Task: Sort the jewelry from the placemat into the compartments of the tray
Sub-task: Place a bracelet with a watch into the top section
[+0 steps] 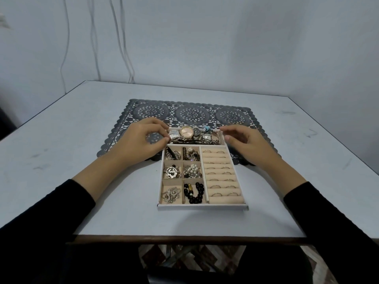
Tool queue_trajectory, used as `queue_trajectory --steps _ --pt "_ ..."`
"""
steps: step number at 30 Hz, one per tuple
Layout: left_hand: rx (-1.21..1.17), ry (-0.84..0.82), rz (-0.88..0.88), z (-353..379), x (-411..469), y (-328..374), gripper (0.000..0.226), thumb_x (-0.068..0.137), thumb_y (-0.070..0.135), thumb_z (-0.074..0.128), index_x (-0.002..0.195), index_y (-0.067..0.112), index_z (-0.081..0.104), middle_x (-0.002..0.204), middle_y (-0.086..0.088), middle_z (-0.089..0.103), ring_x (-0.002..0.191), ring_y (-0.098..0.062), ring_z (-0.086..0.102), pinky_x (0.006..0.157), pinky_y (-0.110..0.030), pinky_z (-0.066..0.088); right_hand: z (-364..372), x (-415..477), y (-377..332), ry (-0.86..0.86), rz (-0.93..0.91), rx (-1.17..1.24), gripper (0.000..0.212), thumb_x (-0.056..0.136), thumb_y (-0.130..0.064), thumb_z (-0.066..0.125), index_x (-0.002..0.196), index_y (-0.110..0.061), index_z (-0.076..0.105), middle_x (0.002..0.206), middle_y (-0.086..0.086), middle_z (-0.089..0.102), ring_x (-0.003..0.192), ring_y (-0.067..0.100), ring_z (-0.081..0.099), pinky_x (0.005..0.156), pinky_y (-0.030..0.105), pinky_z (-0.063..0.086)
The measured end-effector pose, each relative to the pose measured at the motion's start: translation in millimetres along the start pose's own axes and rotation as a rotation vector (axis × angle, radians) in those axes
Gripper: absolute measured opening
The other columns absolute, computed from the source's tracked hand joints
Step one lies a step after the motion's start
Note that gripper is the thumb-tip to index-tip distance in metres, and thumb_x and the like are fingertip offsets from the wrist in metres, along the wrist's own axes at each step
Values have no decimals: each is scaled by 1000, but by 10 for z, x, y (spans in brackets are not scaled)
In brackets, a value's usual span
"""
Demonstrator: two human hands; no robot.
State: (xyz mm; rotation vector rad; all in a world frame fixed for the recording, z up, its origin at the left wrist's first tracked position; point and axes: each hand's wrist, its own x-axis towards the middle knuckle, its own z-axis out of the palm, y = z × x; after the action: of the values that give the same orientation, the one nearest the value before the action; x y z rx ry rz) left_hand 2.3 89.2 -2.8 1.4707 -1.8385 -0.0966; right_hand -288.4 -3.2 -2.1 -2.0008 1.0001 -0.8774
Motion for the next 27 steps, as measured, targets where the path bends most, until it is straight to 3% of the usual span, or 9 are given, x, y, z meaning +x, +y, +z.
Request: queue_trajectory --steps 5,7,9,12,16,18,21,27 --pt "-69 53 -150 26 -65 101 14 92 21 62 103 25 69 101 11 68 96 -7 61 85 -28 50 36 -77 -23 -7 38 -180 33 95 -31 56 128 -31 57 118 -11 64 106 8 59 93 28 47" --pt "-123 39 -275 53 -99 191 23 99 28 51 119 26 63 107 9 67 95 -8 59 82 -22 47 65 -138 -58 -17 41 -213 38 96 -32 53 135 -29 52 123 -9 61 110 9 56 92 27 43" --pt "-127 -24 -335 88 -138 267 35 104 30 40 134 21 55 123 5 62 106 -6 53 83 -15 40 95 -207 -107 -50 52 -224 44 98 -35 48 141 -27 44 124 -10 57 112 10 54 92 27 41" --pt "-65 -114 -313 104 -217 343 44 106 30 31 148 19 38 147 4 45 131 -10 42 101 -18 27 118 -316 -188 -88 68 -234 45 101 -34 41 145 -28 35 116 -22 47 108 3 47 87 19 33" --pt "39 -227 -297 120 -313 410 49 107 30 24 154 20 18 159 5 24 146 -10 21 110 -15 12 140 -411 -241 -117 54 -270 45 103 -35 35 147 -28 31 120 -23 41 111 -2 39 84 11 28" --pt "72 -256 -302 125 -345 445 51 107 30 21 156 19 13 161 4 18 147 -9 16 117 -23 7 158 -420 -229 -123 71 -277 46 103 -36 31 148 -29 28 126 -22 40 119 0 38 89 11 25" --pt "97 -254 -325 122 -360 451 51 107 30 20 156 19 13 161 3 18 148 -12 18 117 -24 10 175 -409 -189 -127 105 -288 48 104 -39 27 150 -29 22 148 -14 35 138 11 32 97 15 21" --pt "95 -256 -350 137 -319 404 51 107 31 21 156 21 13 159 -2 26 144 -21 30 109 -24 25 182 -358 -145 -132 116 -337 47 104 -37 24 151 -29 19 149 -5 39 138 18 36 92 15 25"
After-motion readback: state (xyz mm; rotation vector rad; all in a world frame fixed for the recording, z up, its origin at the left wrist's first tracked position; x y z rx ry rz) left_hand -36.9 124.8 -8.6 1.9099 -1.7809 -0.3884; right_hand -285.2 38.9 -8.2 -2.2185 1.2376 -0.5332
